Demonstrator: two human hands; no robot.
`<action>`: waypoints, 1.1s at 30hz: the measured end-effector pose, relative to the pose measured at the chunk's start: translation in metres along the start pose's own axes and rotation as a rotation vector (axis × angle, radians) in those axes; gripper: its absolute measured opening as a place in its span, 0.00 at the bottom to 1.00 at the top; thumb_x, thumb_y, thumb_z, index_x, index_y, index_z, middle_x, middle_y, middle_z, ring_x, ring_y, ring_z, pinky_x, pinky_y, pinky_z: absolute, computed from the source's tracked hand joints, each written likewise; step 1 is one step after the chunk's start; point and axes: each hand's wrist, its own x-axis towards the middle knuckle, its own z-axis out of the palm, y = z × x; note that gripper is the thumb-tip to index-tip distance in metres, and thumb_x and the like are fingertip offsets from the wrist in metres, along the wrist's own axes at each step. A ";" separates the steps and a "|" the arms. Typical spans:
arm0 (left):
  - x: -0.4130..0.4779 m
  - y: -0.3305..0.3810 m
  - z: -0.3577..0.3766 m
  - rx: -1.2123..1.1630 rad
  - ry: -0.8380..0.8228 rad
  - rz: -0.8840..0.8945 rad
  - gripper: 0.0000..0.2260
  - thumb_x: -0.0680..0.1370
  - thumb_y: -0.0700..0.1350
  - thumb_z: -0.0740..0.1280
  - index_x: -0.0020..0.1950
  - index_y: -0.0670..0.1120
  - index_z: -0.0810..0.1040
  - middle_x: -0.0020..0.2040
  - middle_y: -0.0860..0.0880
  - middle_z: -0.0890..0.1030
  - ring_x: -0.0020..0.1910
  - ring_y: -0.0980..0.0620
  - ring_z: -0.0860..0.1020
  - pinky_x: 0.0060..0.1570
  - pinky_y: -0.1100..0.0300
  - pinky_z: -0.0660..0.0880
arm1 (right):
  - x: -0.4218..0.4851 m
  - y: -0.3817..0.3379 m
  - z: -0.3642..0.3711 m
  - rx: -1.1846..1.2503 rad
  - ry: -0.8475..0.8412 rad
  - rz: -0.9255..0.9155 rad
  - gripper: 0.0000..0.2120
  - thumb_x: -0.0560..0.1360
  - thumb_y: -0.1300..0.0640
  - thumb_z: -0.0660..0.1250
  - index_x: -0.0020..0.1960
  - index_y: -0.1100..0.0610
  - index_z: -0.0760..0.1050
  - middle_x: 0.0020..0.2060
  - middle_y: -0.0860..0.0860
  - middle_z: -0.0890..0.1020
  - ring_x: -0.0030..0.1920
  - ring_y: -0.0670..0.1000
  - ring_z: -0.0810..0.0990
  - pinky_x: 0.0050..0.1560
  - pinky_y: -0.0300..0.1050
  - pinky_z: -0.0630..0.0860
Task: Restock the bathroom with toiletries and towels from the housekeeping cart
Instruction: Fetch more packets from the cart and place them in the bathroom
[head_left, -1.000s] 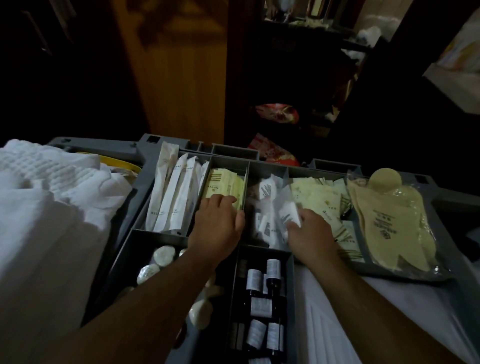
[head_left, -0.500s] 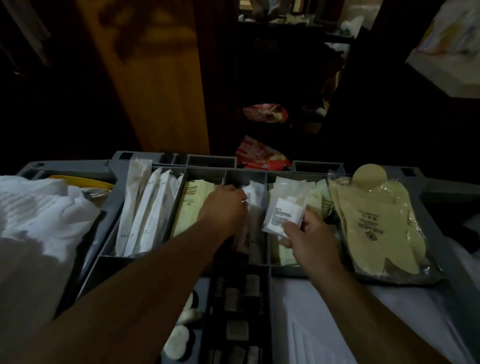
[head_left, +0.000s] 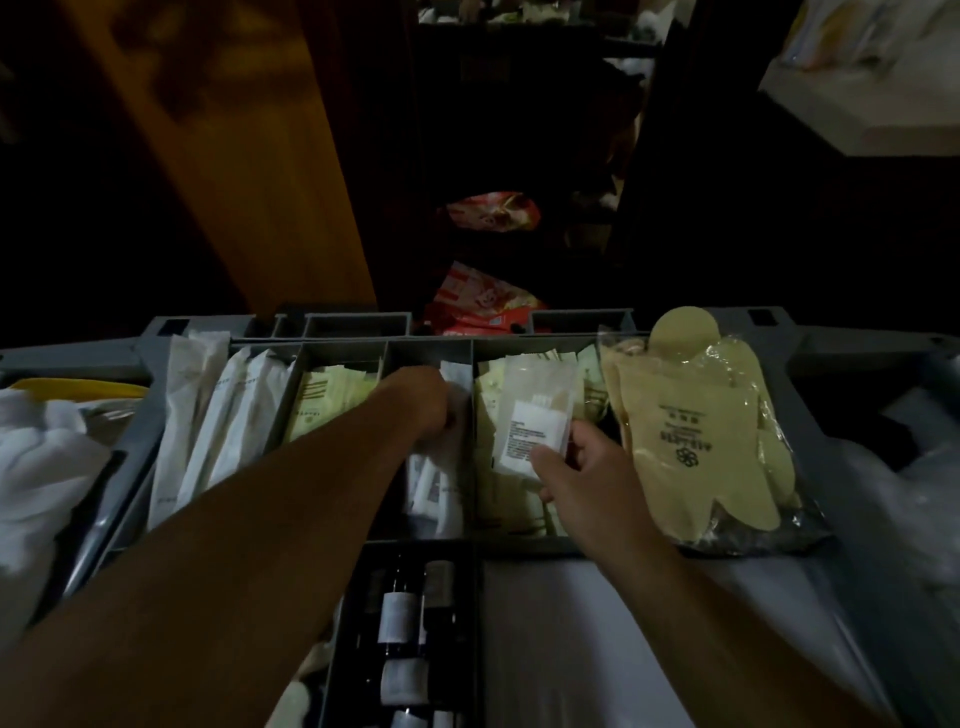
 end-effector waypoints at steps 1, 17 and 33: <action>-0.001 0.002 -0.002 0.000 -0.042 -0.002 0.14 0.80 0.44 0.68 0.63 0.39 0.77 0.62 0.40 0.79 0.57 0.43 0.79 0.56 0.53 0.76 | 0.000 0.000 -0.001 0.001 -0.004 0.002 0.08 0.78 0.55 0.67 0.56 0.45 0.76 0.49 0.43 0.84 0.44 0.45 0.83 0.37 0.33 0.74; -0.022 -0.010 -0.007 -0.165 -0.375 0.154 0.04 0.76 0.43 0.74 0.50 0.46 0.85 0.49 0.47 0.85 0.45 0.49 0.85 0.49 0.56 0.83 | 0.000 0.006 -0.001 0.007 -0.027 0.005 0.12 0.78 0.56 0.67 0.61 0.50 0.77 0.51 0.46 0.84 0.45 0.46 0.83 0.35 0.32 0.75; -0.048 -0.030 -0.016 -0.395 0.148 0.180 0.06 0.82 0.41 0.61 0.50 0.45 0.78 0.51 0.46 0.81 0.46 0.50 0.78 0.44 0.55 0.75 | -0.005 -0.001 0.003 0.071 0.003 0.038 0.10 0.78 0.59 0.67 0.59 0.52 0.78 0.50 0.46 0.84 0.44 0.45 0.84 0.40 0.38 0.82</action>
